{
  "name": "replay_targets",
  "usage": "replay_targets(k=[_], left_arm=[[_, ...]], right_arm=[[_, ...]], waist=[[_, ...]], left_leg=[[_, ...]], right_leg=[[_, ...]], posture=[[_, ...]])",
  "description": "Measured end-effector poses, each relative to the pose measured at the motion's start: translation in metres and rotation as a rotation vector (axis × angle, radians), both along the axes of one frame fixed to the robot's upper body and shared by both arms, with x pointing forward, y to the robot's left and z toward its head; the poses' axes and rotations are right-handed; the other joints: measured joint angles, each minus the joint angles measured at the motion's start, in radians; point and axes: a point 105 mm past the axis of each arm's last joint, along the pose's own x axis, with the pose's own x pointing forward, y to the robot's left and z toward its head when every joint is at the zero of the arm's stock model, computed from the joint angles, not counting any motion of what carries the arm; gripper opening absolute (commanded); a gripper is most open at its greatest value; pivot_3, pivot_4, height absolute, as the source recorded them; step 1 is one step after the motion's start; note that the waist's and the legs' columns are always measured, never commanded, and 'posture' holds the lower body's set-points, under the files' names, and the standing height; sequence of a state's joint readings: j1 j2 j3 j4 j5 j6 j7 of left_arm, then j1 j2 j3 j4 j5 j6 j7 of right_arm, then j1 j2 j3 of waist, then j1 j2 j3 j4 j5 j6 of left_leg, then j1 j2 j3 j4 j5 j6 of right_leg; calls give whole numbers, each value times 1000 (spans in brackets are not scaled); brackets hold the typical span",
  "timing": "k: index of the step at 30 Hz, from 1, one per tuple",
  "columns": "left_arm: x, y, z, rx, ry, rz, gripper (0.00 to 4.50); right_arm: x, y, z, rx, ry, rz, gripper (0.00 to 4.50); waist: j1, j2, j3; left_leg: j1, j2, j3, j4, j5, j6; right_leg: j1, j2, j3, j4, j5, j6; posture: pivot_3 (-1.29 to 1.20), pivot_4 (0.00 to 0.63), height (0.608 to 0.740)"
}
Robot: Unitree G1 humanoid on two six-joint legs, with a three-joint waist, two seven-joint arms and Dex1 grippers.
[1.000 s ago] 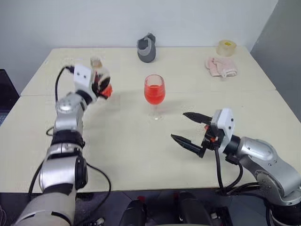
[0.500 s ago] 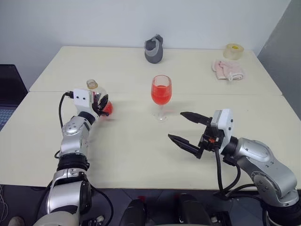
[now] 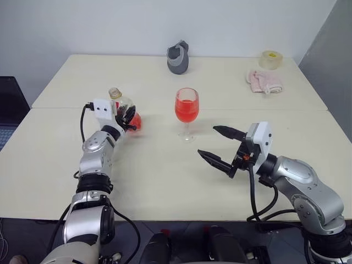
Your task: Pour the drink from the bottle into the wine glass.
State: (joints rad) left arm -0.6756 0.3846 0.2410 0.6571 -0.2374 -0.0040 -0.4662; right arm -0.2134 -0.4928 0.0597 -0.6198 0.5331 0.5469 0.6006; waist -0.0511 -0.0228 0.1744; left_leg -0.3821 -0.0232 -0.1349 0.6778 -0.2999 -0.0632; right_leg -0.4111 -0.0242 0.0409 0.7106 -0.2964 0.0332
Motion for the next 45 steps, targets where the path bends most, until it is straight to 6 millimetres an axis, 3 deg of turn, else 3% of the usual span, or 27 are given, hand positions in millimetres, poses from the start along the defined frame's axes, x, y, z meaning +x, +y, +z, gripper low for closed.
replay_targets(k=[7, 31, 40, 45], left_arm=[[0, -1, -1, 21, 6, -3, 4477], [-37, -2, -15, 47, 90, -23, 4477], [-76, -9, -33, 32, 181, -68, 4477], [-97, -17, -40, -29, 234, -36, 4477]], right_arm=[[4, -2, -1, 2, 6, -16, 4500], [8, -2, 0, 3, 5, -24, 4500], [-2, -16, -13, -21, 50, -74, 4500], [-10, -27, -27, -21, 104, -187, 4500]], waist=[[0, 0, 0], [3, 0, 0], [6, 0, 0], [18, 0, 0]], left_leg=[[0, 0, 0, 0, 0, 0], [0, 1, -1, -1, 0, 0], [1, 4, -1, -2, 0, 0], [2, 4, -1, -2, -2, 3]], right_leg=[[0, 0, 0, 0, 0, 0], [0, 0, 0, -1, 0, 0], [1, -1, 0, -3, 0, 0], [4, -1, 0, -5, 0, 0]], posture=[[0, 150, 740], [0, 150, 740], [0, 150, 740], [0, 150, 740]])
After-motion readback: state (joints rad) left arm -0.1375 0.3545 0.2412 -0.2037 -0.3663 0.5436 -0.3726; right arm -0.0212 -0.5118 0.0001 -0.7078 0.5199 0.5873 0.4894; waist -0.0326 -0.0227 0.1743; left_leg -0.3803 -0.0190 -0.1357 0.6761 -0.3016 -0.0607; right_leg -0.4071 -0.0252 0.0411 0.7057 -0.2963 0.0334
